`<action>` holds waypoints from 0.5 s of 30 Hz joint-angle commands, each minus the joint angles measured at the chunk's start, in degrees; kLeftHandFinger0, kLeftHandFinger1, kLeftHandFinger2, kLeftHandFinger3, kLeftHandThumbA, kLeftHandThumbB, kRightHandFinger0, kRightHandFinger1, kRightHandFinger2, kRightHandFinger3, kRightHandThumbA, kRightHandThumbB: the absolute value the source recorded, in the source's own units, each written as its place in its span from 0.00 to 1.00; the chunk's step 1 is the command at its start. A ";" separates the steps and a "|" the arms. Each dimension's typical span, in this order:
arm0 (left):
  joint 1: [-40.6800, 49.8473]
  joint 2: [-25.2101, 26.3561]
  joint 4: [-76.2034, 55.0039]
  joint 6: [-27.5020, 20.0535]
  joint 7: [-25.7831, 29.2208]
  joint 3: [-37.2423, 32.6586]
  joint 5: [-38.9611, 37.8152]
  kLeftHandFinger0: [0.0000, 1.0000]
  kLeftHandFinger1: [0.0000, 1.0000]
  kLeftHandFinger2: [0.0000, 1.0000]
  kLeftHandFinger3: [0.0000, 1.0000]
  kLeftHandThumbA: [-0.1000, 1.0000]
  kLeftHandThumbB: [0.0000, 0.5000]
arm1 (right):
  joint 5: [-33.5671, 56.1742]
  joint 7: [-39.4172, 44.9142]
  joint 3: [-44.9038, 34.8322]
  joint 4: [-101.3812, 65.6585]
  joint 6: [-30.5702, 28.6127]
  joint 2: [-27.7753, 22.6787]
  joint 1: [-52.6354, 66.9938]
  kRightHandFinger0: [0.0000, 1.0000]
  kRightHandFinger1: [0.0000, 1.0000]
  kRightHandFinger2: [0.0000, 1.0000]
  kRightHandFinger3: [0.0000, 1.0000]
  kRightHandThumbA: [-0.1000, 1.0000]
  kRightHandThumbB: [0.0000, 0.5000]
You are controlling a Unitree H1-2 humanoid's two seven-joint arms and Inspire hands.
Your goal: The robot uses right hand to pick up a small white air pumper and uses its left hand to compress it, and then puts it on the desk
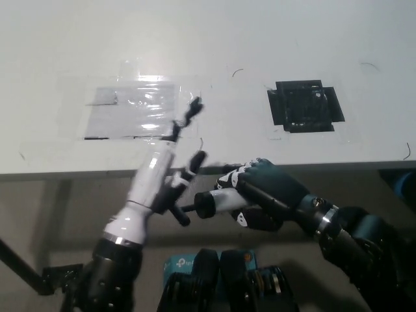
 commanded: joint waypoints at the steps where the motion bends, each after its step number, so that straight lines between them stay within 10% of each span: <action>1: 0.43 2.89 -3.42 -0.56 -0.49 3.95 -4.14 1.00 1.00 1.00 1.00 1.00 0.48 | 1.50 -0.89 -1.54 -1.19 -1.77 -1.03 -2.22 0.06 0.51 0.79 0.87 0.00 0.37; 6: 2.23 5.74 -5.73 -0.23 -0.78 9.23 -8.61 1.00 1.00 1.00 1.00 1.00 0.46 | 1.64 -0.77 -3.66 -1.74 -1.38 -2.73 -3.19 0.09 0.56 0.83 0.90 0.00 0.36; 11: 3.88 7.00 -7.11 -0.13 -1.01 13.64 -13.24 1.00 1.00 1.00 1.00 1.00 0.45 | 1.43 -3.11 -8.46 -0.10 -1.03 -4.86 -8.32 0.06 0.47 0.78 0.74 0.00 0.37; 14: 5.78 6.82 -7.89 -0.36 -1.54 14.15 -14.33 1.00 1.00 1.00 1.00 1.00 0.46 | 1.47 -2.11 -11.34 2.04 1.67 -6.43 -13.18 0.06 0.47 0.80 0.76 0.00 0.36; 15: 6.10 6.79 -8.06 -0.34 -1.63 14.11 -14.49 1.00 1.00 1.00 1.00 1.00 0.47 | 1.29 -2.10 -11.70 2.49 1.93 -6.59 -13.86 0.05 0.50 0.85 0.88 0.00 0.22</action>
